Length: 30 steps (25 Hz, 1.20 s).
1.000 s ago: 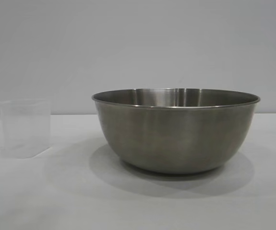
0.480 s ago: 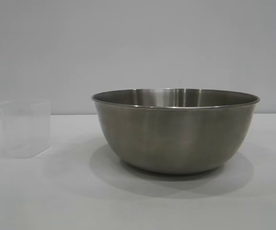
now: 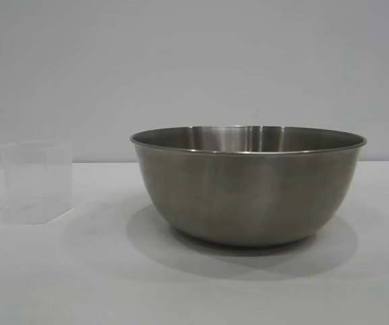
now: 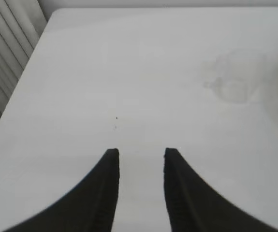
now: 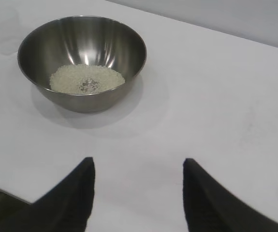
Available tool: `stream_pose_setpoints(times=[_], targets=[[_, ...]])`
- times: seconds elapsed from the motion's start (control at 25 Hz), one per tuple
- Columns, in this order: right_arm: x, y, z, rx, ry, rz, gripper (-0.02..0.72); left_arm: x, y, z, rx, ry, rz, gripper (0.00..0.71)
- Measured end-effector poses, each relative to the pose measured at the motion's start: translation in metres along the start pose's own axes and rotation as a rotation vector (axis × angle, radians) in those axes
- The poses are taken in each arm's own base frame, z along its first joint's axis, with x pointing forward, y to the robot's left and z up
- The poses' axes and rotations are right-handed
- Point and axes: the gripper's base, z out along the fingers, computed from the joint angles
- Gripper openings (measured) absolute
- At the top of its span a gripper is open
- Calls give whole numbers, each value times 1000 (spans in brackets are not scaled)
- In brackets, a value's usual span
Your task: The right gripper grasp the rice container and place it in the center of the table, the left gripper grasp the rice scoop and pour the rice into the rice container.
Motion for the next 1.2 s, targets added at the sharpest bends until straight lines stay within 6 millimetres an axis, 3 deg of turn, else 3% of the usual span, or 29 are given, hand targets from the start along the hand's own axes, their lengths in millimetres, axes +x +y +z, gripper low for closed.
stream_pose_setpoints(times=[0.88,1.2], targets=[[0,0,0,0,0,0,384,2,-2,3,17,6,18,230],[-2,1,2,113,9,74,384,1,-2,3,17,4,18,230]])
